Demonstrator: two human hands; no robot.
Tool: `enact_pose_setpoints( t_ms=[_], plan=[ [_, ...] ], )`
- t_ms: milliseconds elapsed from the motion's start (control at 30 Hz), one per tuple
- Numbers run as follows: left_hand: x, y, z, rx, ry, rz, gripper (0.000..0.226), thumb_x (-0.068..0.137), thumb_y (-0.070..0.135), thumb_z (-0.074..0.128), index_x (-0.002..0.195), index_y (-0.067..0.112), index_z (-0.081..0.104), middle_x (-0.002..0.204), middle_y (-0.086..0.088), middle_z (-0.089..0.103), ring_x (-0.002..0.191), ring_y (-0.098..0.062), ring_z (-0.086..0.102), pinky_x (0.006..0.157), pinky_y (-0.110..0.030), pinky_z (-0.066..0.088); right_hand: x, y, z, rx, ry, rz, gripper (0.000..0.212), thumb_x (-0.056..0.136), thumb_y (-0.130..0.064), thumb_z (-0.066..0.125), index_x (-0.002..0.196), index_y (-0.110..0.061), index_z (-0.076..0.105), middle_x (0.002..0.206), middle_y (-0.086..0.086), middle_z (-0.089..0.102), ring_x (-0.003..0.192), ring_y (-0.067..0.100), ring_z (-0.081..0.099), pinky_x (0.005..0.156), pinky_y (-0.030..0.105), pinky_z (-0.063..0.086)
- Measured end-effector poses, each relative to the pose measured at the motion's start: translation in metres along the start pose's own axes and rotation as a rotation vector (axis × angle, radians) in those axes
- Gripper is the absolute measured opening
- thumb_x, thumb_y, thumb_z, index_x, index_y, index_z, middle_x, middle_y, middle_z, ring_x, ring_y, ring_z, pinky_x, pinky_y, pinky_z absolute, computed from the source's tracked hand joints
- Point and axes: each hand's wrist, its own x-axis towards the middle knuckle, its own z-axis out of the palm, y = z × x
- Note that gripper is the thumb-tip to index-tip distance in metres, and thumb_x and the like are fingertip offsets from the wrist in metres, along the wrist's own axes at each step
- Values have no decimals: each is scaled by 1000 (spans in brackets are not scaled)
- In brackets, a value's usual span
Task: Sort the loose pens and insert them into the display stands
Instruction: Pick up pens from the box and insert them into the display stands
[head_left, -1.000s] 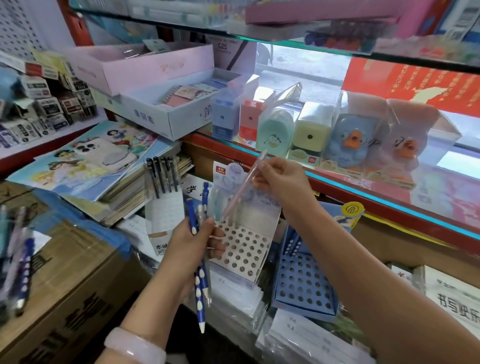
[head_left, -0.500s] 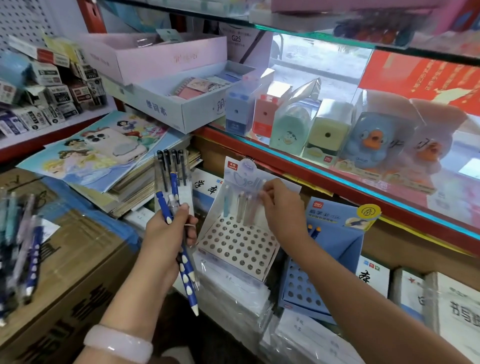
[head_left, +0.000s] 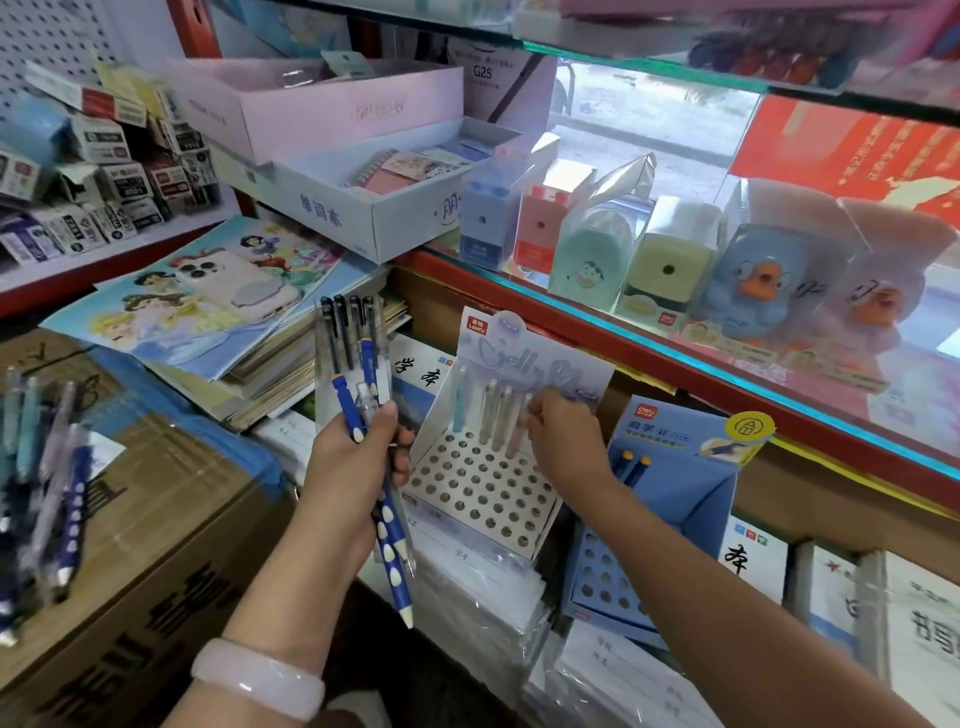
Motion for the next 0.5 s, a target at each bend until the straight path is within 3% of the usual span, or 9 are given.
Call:
enact_pose_setpoints(
  t_ms=[100, 200, 367, 500],
  plan=[
    [-3, -1, 0, 8, -26, -4, 17, 96, 16, 49, 80, 12, 53, 65, -4, 53, 47, -10, 43, 39, -17, 37, 1, -2, -2, 20, -19, 19, 20, 97, -16, 44, 105, -4, 58, 102, 15, 66, 95, 29, 62, 71, 29, 44],
    [-7, 1, 1, 7, -82, -26, 15, 95, 17, 49, 83, 10, 54, 66, -5, 54, 49, -11, 44, 39, -17, 38, -2, -1, -10, 1, -75, -3, 17, 97, -15, 44, 87, -8, 57, 93, 14, 67, 88, 29, 64, 69, 29, 44],
    [-13, 1, 3, -20, -183, -52, 13, 95, 16, 49, 90, 6, 57, 61, -3, 58, 45, -9, 45, 38, -17, 38, -14, -13, -33, 171, 65, -1, 22, 95, -29, 51, 84, -12, 59, 74, 1, 64, 66, 14, 62, 66, 29, 53],
    [-19, -1, 8, -18, -298, -99, 17, 95, 15, 47, 93, 3, 58, 59, -3, 59, 42, -10, 45, 37, -17, 36, -24, -51, -50, 662, -254, 20, 19, 95, -28, 52, 95, -13, 64, 77, -1, 66, 62, 5, 60, 54, 12, 49]
  ],
)
